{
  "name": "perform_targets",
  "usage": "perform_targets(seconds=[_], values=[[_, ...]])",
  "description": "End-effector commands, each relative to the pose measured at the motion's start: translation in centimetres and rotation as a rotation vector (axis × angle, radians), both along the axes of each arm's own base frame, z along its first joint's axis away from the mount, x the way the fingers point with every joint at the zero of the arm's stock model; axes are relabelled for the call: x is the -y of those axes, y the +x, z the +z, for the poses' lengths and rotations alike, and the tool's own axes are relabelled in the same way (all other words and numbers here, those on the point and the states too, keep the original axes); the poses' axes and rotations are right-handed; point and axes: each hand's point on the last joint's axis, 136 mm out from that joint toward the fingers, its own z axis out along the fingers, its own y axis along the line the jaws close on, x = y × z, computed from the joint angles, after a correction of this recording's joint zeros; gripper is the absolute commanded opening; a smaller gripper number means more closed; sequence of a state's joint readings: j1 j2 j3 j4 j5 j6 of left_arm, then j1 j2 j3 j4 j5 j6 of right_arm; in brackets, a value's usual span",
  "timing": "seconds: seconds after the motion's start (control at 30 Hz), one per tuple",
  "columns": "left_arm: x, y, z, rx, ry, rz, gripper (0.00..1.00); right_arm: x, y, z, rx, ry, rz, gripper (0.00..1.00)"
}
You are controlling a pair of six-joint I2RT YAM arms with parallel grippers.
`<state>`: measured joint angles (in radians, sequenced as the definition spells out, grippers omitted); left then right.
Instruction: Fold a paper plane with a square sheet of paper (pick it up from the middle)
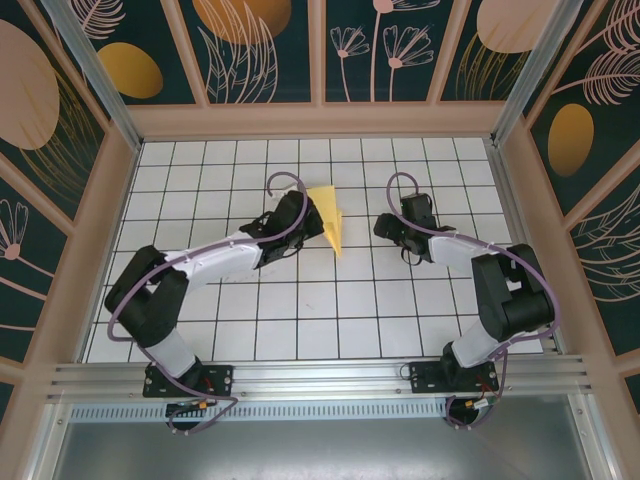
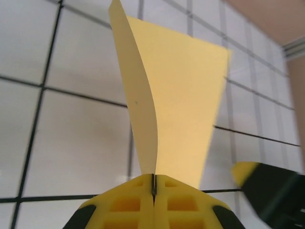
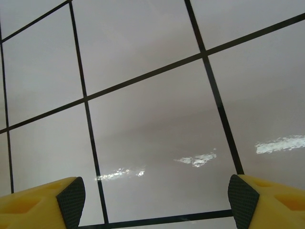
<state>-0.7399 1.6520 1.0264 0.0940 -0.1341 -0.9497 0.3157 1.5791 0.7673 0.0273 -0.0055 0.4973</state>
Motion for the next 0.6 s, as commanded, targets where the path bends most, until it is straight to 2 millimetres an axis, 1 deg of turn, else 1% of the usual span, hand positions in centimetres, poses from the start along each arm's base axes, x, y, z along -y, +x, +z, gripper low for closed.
perform_targets(seconds=[0.0, 0.1, 0.2, 0.27, 0.37, 0.47, 0.57], values=[[1.8, -0.1, 2.4, 0.123, -0.067, -0.117, 0.0, -1.3, 0.9, 3.4, 0.084, 0.057, 0.065, 0.81], [3.1, -0.7, 1.7, 0.146, -0.104, -0.2, 0.0, -1.4, 0.9, 5.0, 0.132, 0.064, 0.082, 0.82], [3.9, -0.7, 0.7, 0.136, -0.15, -0.243, 0.0, -1.9, 0.5, 6.1, 0.156, 0.093, 0.112, 0.82], [4.3, -0.7, -0.8, 0.106, -0.198, -0.276, 0.0, -2.6, -0.1, 6.5, 0.159, 0.128, 0.147, 0.82], [5.1, -1.0, -2.0, 0.074, -0.302, -0.331, 0.0, -3.9, -1.3, 7.1, 0.159, 0.196, 0.219, 0.8], [5.2, -1.2, -3.2, 0.035, -0.386, -0.353, 0.0, -5.6, -2.6, 7.5, 0.153, 0.25, 0.307, 0.75], [4.8, -1.2, -4.4, 0.005, -0.444, -0.349, 0.0, -7.2, -3.5, 7.1, 0.123, 0.259, 0.362, 0.68]])
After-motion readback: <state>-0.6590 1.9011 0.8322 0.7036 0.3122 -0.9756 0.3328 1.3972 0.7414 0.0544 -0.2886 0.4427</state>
